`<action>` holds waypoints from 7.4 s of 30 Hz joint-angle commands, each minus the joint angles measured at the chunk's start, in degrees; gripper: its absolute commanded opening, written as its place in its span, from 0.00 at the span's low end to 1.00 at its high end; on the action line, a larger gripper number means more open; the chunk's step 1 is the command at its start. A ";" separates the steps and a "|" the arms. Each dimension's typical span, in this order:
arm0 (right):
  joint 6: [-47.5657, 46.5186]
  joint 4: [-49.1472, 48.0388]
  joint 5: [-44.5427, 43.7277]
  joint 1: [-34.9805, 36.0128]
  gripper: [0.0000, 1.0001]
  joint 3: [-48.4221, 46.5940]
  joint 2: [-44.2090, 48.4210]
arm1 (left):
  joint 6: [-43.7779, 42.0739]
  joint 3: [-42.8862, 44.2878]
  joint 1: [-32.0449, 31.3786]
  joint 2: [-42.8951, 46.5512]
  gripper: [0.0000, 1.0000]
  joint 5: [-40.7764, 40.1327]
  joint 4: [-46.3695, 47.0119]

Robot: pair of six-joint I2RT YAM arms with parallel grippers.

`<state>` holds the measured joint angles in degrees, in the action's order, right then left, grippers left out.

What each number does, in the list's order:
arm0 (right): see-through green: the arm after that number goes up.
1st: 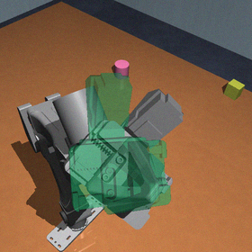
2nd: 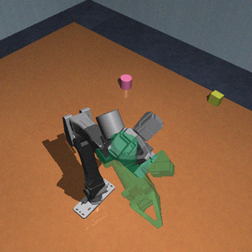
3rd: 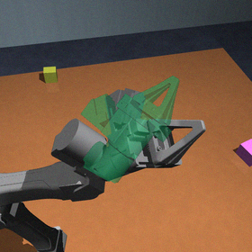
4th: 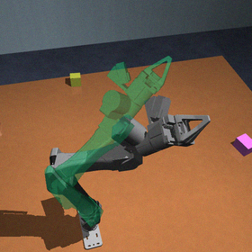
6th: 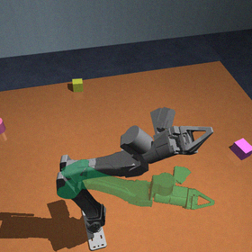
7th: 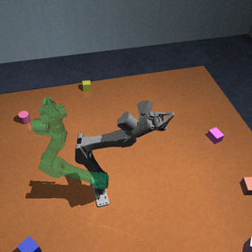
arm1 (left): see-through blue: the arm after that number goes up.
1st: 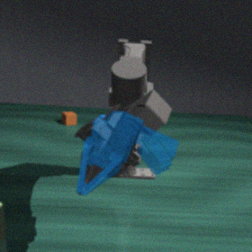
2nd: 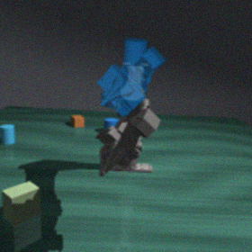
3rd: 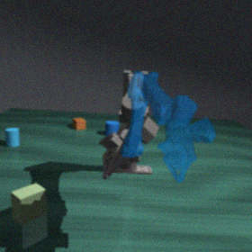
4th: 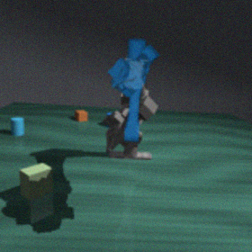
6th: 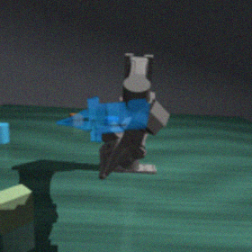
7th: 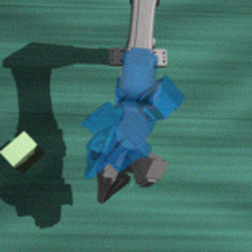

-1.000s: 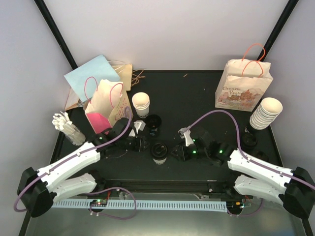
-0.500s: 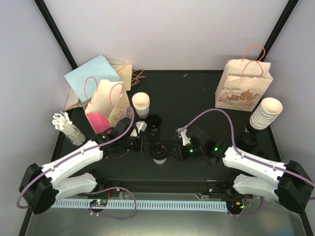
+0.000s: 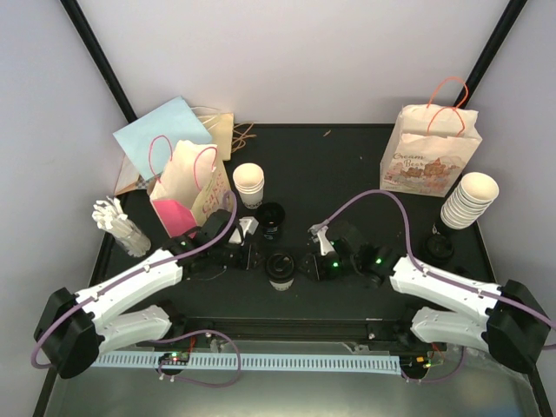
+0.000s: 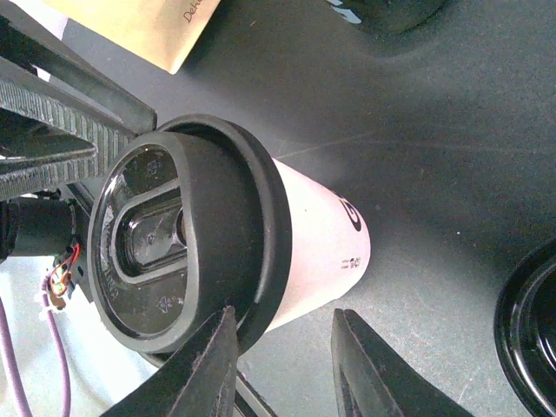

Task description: Pack the takeout coffee

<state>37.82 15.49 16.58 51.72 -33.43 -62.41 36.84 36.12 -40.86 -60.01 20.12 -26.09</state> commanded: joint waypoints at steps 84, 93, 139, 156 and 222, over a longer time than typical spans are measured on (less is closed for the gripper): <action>-1.41 0.37 4.74 -2.62 0.35 -3.03 -1.06 | -2.80 6.14 -0.10 0.84 0.40 2.59 -4.70; -1.00 0.30 2.94 -2.67 0.31 -3.31 -2.54 | -2.89 5.58 0.04 1.00 0.30 0.27 -5.89; -1.44 0.69 2.49 -2.60 0.27 -4.01 -3.63 | -3.14 1.05 1.90 5.75 0.25 -3.21 -5.84; -1.70 0.60 2.93 -2.66 0.27 -4.01 -4.12 | -3.54 0.09 1.90 1.19 0.26 2.68 -0.80; -10.12 18.64 -12.16 -2.60 0.35 -11.01 -2.59 | -6.35 10.02 1.64 3.20 0.48 -3.03 -11.12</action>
<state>30.06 30.30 8.43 49.10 -46.04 -65.65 31.44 43.51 -39.00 -59.44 17.54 -35.64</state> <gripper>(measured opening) 0.352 0.467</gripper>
